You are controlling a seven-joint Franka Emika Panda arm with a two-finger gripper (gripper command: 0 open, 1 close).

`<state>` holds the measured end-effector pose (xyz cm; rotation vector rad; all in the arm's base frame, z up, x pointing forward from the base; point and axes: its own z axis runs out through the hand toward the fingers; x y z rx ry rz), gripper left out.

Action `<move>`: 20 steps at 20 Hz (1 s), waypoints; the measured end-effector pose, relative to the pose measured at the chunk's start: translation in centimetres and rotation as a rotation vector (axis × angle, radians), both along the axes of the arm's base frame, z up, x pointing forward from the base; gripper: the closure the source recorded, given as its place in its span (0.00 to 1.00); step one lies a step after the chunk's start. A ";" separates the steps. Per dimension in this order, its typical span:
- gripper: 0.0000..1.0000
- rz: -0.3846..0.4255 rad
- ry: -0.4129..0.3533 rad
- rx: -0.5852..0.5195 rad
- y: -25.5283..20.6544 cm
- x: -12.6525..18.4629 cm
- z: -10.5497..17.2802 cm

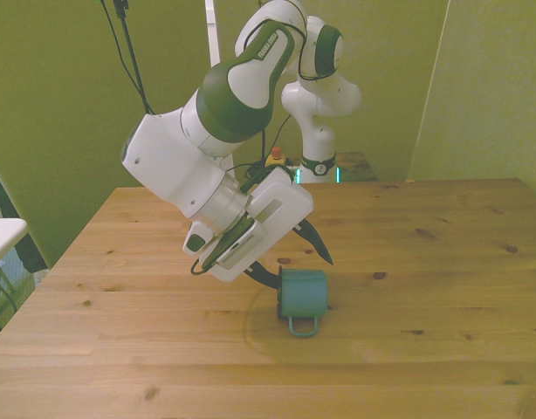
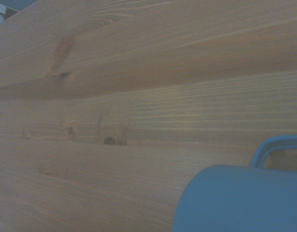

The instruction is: Flip the mug upright

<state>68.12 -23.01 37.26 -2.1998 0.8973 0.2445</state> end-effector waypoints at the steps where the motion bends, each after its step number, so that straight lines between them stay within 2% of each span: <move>1: 0.00 0.003 0.002 0.016 0.1 0.2 -0.3; 11: 0.00 0.047 0.009 0.094 2.0 0.9 -0.7; 12: 1.00 0.048 0.011 0.098 2.1 0.9 -0.8; 20: 1.00 0.046 0.027 0.116 2.8 1.3 -1.7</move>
